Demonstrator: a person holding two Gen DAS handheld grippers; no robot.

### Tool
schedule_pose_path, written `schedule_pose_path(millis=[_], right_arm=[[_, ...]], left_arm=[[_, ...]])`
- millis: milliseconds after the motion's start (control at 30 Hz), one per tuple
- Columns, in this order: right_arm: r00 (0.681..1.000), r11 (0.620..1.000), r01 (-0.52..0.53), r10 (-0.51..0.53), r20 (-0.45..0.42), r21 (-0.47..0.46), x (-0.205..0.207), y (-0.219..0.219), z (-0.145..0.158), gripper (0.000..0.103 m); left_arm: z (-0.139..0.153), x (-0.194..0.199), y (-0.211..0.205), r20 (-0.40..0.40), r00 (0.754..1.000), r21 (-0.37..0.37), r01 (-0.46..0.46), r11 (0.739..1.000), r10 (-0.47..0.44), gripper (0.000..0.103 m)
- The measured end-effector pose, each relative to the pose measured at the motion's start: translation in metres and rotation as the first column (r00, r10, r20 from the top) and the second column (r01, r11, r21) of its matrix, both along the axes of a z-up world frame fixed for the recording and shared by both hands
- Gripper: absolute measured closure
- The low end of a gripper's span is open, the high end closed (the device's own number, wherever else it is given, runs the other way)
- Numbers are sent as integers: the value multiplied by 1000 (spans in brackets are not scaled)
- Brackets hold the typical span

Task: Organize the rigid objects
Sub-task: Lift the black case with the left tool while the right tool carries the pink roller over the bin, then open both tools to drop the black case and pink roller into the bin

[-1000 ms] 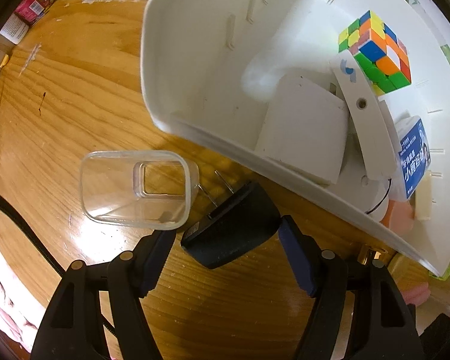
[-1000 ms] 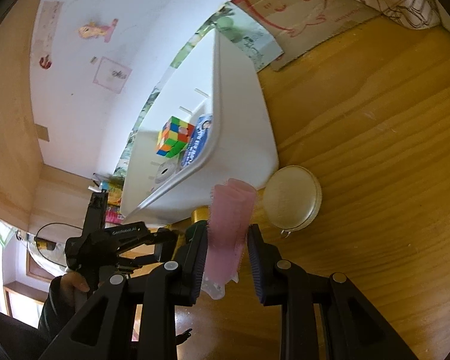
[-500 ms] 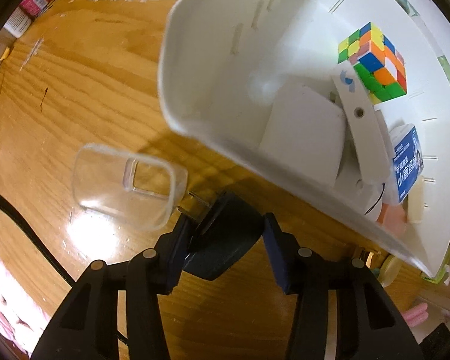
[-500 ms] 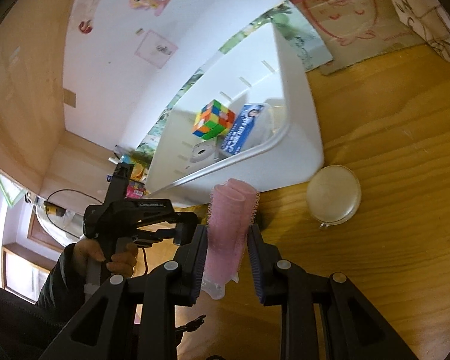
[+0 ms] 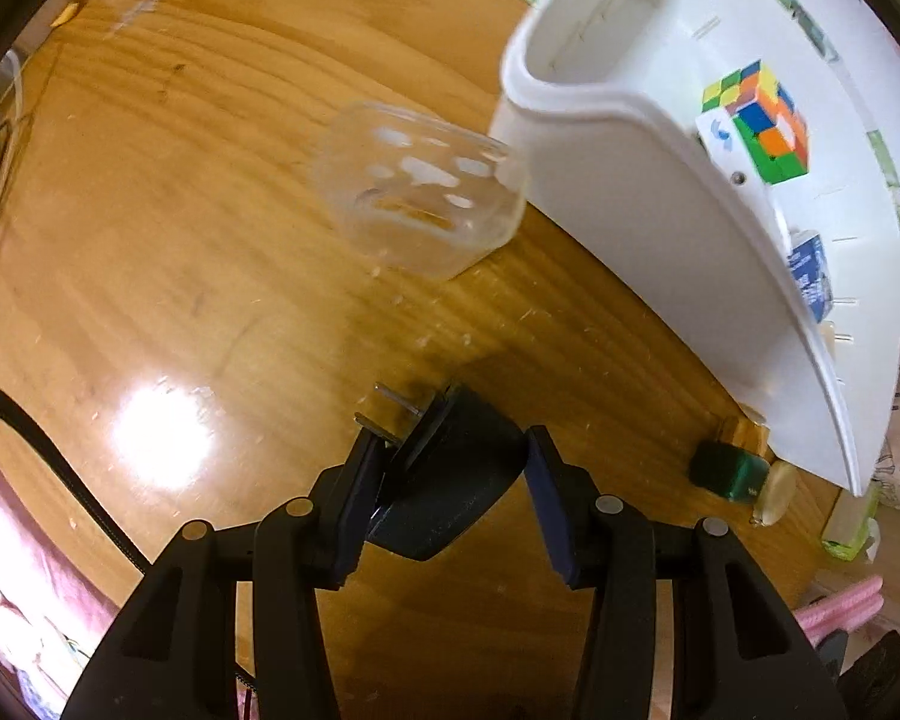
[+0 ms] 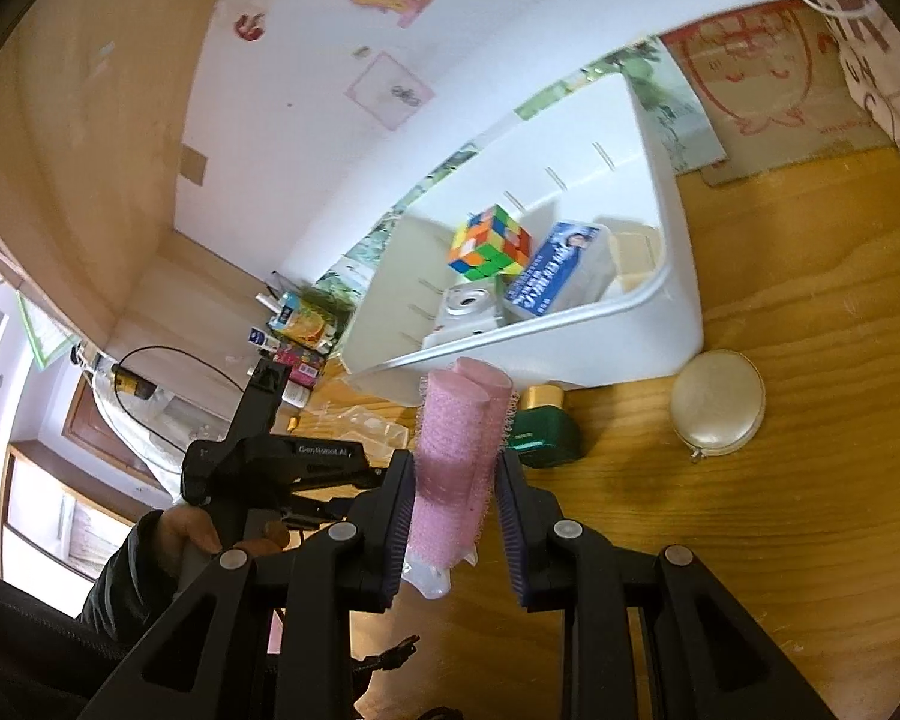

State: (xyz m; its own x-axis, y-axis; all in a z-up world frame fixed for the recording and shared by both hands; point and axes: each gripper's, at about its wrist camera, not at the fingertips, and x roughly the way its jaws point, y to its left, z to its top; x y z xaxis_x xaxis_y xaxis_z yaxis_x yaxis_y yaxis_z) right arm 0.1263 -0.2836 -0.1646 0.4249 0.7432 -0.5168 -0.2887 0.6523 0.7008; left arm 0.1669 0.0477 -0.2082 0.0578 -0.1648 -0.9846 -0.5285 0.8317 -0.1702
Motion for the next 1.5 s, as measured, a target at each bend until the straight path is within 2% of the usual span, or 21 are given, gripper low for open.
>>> schedule_pose_path(millis=[300,467,533,667,800,900,1100,1167,1267,1500], right_arm=[[994,999,-16,19,110,-27,-5,5,32,76],[984,1000,10,-5,180,-29,4,6,53,76],[978,999,26,-19,209,-29,9,5,59,76],[968,998,65,-60,244,-13,22,2,66,76],[964,995,101,-104,246,23,37,-5,64,76],[963,991,122,-131,234,54,46,-12,58,76],[966,983,161,-174,191,84,64,-25,42,76],[967,981,169,-183,178,92,69,-27,37,76],[970,979,173,-188,156,107,76,-30,30,76],[978,979,168,-180,107,112,90,-28,14,75]], left_arm=[[57,-44,14,143,989,36,-26,999,21,52],[105,-39,15,242,970,77,-14,997,-5,52],[106,-34,1,280,960,93,-14,996,-12,52],[125,-28,-5,370,927,161,2,987,-62,52],[139,-24,-10,469,875,201,24,979,-118,52],[140,-19,-17,517,843,233,33,972,-153,52],[141,-11,-28,601,779,249,30,968,-179,52],[142,-10,-35,641,741,277,18,961,-199,52],[142,-9,-46,677,696,330,5,944,-240,52],[135,1,-64,697,644,406,8,914,-315,52]])
